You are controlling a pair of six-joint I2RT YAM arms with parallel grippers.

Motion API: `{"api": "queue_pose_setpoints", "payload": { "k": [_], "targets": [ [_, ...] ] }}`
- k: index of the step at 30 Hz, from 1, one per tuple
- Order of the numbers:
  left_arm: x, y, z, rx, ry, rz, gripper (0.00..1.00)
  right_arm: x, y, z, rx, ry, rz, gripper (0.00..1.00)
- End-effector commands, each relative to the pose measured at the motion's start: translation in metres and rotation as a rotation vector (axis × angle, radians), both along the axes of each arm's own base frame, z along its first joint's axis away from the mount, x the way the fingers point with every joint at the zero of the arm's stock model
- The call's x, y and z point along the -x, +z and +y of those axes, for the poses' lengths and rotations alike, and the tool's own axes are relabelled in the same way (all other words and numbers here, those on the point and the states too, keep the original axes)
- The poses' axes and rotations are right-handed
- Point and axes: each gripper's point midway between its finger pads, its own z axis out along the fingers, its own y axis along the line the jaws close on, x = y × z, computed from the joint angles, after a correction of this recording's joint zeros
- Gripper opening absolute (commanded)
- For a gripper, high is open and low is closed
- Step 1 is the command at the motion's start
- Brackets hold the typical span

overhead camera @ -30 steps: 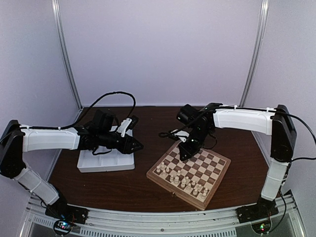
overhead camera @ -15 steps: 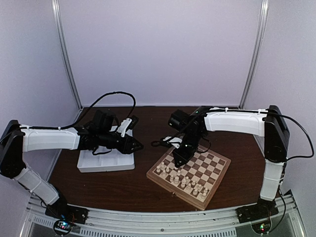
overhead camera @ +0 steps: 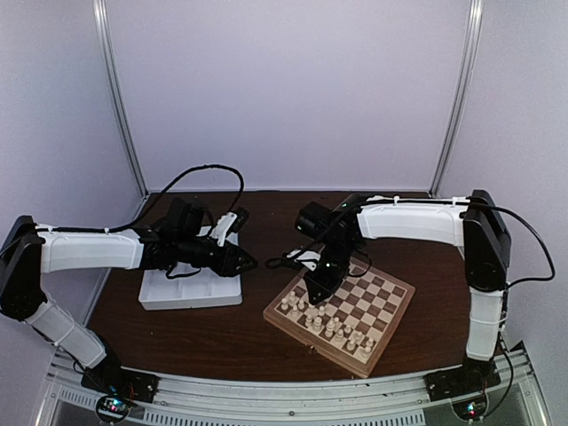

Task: Set up the chess pieces on the board
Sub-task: Place the chess piece on the chessboard.

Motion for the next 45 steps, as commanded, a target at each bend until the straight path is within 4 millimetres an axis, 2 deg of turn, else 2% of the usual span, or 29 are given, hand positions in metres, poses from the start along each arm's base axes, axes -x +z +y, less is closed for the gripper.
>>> {"api": "queue_pose_setpoints", "payload": {
  "k": [1, 15, 24, 45],
  "targets": [
    [-0.005, 0.009, 0.002, 0.009, 0.006, -0.041, 0.32, 0.001, 0.001, 0.01, -0.012, 0.025, 0.004, 0.07],
    [-0.006, 0.009, 0.001, 0.006, 0.006, -0.043, 0.32, 0.01, -0.01, 0.005, 0.036, 0.049, 0.031, 0.08],
    [-0.005, 0.008, 0.002, 0.002, 0.006, -0.042, 0.32, 0.01, -0.014, 0.005, 0.052, 0.057, 0.027, 0.12],
    [-0.005, 0.009, 0.002, 0.001, 0.005, -0.045, 0.32, 0.004, -0.003, 0.005, 0.046, 0.057, -0.014, 0.25]
  ]
}}
